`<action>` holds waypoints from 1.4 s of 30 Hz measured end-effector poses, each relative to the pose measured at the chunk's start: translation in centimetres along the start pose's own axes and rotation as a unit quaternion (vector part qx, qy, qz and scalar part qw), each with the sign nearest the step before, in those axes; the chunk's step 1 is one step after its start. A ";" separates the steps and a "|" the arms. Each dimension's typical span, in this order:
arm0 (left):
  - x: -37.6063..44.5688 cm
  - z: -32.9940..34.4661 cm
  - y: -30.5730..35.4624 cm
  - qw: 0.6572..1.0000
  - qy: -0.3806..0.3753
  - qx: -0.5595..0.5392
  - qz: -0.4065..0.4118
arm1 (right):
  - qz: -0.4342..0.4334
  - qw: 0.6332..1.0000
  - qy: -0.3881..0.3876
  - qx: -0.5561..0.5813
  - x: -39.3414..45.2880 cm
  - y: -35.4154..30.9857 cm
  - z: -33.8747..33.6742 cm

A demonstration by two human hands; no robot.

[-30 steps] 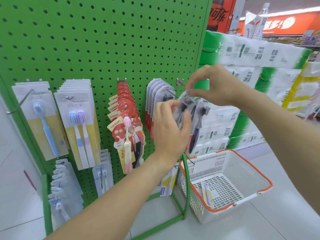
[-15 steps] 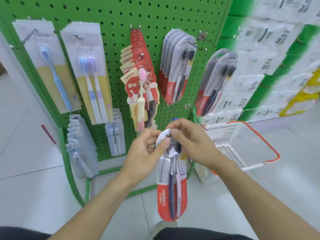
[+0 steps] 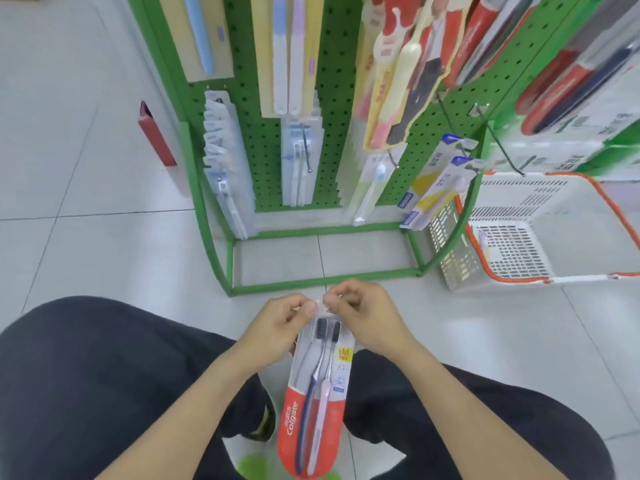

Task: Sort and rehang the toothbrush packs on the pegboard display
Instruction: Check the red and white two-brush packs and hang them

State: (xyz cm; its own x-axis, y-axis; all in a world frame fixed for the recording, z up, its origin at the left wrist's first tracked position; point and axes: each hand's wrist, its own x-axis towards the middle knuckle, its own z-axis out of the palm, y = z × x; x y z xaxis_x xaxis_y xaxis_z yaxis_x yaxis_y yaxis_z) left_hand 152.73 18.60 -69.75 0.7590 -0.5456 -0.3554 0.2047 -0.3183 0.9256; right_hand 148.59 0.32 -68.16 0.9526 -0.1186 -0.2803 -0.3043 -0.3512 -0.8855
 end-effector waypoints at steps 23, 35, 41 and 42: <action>0.5 0.3 -1.8 1.000 0.018 -0.020 -0.008 | 0.114 0.976 0.087 0.163 1.7 2.4 1.1; 0.8 1.7 -3.0 0.984 0.080 -0.097 -0.124 | 0.140 0.966 0.090 0.196 -1.5 5.5 3.5; 1.3 2.4 -4.3 0.985 0.027 -0.030 -0.168 | 0.166 0.970 0.077 0.159 -2.3 7.8 3.9; 1.3 2.7 -4.5 0.985 0.026 -0.015 -0.171 | 0.171 0.970 0.067 0.160 -2.5 8.2 3.9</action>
State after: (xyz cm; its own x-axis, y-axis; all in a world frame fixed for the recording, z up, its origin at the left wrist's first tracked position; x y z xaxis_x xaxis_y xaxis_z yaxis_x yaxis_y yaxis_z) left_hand 151.07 17.23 -74.76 0.6729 -0.3695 -0.6409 0.4713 -0.4536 0.7564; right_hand 143.70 1.39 -76.20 0.7803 -0.3040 -0.5465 -0.5647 0.0332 -0.8246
